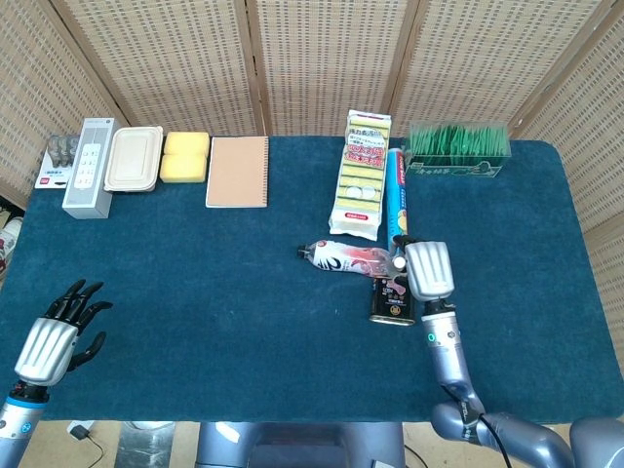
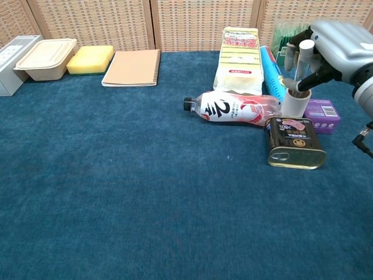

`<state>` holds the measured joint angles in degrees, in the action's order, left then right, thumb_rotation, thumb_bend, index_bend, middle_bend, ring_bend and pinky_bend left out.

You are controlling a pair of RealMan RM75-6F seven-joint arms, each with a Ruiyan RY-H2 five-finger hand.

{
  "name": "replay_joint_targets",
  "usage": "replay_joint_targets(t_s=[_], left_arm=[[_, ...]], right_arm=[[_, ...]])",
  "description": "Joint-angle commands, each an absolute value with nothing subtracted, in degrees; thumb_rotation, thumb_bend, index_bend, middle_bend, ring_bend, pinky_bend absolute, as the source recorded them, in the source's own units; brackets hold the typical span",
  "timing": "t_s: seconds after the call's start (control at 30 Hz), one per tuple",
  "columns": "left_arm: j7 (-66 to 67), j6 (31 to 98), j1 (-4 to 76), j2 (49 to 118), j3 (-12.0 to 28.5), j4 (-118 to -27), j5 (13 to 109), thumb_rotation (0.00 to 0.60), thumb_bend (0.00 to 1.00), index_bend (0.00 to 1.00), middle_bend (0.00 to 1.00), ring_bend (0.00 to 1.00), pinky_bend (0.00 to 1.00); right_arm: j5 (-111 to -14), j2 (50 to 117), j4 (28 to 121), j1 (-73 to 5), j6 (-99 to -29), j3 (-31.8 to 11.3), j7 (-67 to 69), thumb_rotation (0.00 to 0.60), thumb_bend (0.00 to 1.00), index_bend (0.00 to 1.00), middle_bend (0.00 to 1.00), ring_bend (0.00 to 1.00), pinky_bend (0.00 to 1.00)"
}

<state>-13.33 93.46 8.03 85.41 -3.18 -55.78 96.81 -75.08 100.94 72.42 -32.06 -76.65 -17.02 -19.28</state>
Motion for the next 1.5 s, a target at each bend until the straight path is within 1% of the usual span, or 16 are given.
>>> replay_joint_targets(t_s=[0.03, 0.23, 0.47, 1.1, 1.5], left_arm=[[-13.33, 93.45, 8.02, 85.42, -3.19, -55.78, 96.82, 0.6, 0.36, 0.29, 0.14, 0.05, 0.22], [-13.26, 93.38, 8.02, 85.46, -3.19, -55.71, 96.78, 0.6, 0.36, 0.29, 0.14, 0.05, 0.23], [-13.22, 93.37, 8.01, 85.4, -3.16, -55.76, 96.74, 0.6, 0.36, 0.29, 0.14, 0.05, 0.23], [-13.37, 93.39, 7.92, 85.3, -3.07, -55.85, 96.57, 0.6, 0.36, 0.29, 0.14, 0.05, 0.23], [-13.31, 92.76, 8.12, 85.14, -3.17, -56.31, 96.53, 0.6, 0.35, 0.29, 0.14, 0.05, 0.23]], right_arm=[[-75.12, 101.04, 72.32, -32.25, -76.65, -17.07, -19.29, 0.6, 0.36, 0.57, 0.65, 0.75, 0.83], [-75.17, 101.47, 71.95, -32.71, -76.66, -17.17, -19.28, 0.6, 0.36, 0.58, 0.68, 0.78, 0.84], [-75.08, 102.24, 71.27, -33.29, -76.72, -17.54, -18.73, 0.6, 0.36, 0.62, 0.74, 0.81, 0.84], [-74.61, 103.75, 69.85, -35.5, -75.76, -18.66, -18.49, 0.6, 0.36, 0.67, 0.78, 0.84, 0.84], [-74.15, 104.07, 68.43, -36.97, -75.78, -20.13, -17.84, 0.6, 0.36, 0.68, 0.79, 0.85, 0.84]])
